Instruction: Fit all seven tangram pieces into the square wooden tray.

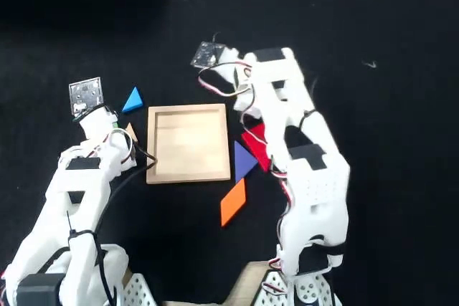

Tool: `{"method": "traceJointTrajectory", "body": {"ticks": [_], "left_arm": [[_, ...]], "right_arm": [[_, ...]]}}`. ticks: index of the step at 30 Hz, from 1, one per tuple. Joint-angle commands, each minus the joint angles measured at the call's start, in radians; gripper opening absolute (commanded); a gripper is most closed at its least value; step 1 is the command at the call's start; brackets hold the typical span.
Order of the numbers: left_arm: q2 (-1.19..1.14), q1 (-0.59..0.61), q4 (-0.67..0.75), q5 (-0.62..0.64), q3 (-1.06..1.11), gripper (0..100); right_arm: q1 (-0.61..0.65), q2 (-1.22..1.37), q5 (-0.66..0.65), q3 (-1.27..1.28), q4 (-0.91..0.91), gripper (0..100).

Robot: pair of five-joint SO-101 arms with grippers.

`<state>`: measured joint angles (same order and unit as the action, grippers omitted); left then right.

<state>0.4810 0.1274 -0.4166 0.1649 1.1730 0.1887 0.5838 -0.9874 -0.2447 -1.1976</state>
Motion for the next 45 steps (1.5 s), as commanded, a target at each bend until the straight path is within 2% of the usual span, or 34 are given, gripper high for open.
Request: {"method": "traceJointTrajectory", "body": {"ticks": [1,6,14,20,23,26,31,33,36,40,45], "left_arm": [[0.002,-0.012,0.017,0.005,-0.036,3],[0.002,-0.008,0.017,0.005,-0.036,3],[0.002,-0.010,0.017,0.005,-0.036,3],[0.002,-0.010,0.017,0.005,-0.036,3],[0.002,-0.012,0.017,0.005,-0.036,3],[0.002,-0.012,0.017,0.005,-0.036,3],[0.002,-0.012,0.017,0.005,-0.036,3],[0.002,-0.012,0.017,0.005,-0.036,3],[0.002,-0.012,0.017,0.005,-0.036,3],[0.002,-0.012,0.017,0.005,-0.036,3],[0.002,-0.012,0.017,0.005,-0.036,3]], "right_arm": [[-0.023,-0.156,0.064,-0.042,-0.068,2.5],[-0.055,-0.194,0.097,-0.038,-0.057,1.8],[-0.117,-0.116,0.092,-0.042,0.038,2.1],[-0.092,-0.140,0.097,-0.033,-0.124,3.1],[-0.054,-0.171,0.094,0.041,-0.150,11.2],[-0.017,-0.206,0.061,0.180,-0.066,17.5],[-0.005,-0.237,0.035,0.374,0.218,18.0],[-0.005,-0.234,0.035,0.394,0.262,18.1],[-0.009,-0.216,0.037,0.378,0.276,19.1],[-0.005,-0.223,0.048,0.335,0.212,27.3],[-0.002,-0.297,0.044,0.278,0.190,26.3]]}}
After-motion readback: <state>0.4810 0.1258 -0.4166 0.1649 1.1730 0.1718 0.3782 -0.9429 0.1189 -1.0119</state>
